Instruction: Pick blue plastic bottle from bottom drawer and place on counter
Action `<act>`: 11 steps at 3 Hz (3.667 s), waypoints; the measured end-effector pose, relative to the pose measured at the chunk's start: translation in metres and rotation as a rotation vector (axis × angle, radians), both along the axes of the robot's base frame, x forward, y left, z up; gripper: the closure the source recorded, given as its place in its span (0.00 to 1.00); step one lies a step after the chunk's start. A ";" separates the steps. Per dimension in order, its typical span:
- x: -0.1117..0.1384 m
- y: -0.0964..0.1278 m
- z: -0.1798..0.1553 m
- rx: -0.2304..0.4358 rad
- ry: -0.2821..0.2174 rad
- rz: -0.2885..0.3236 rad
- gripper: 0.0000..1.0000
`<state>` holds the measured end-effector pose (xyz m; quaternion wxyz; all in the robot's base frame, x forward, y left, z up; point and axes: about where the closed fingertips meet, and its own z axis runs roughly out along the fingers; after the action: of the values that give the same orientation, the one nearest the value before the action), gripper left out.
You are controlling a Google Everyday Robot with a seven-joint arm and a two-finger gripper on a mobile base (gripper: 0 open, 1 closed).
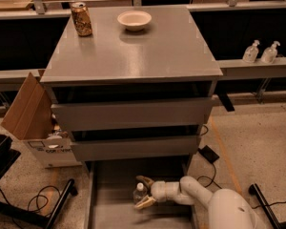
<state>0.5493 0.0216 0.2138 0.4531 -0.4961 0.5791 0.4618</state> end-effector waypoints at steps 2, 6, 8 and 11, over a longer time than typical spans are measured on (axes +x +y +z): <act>-0.008 0.007 -0.004 0.009 -0.009 0.015 0.65; -0.021 0.012 0.014 0.025 -0.002 0.042 1.00; -0.058 -0.013 0.135 0.040 0.023 0.084 1.00; -0.119 -0.021 0.313 0.049 0.016 0.009 1.00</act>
Offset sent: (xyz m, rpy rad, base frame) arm -0.0064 0.0039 -0.0039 0.0061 -0.0096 0.0110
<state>0.4299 0.0006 0.5264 0.4582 -0.4839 0.5689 0.4820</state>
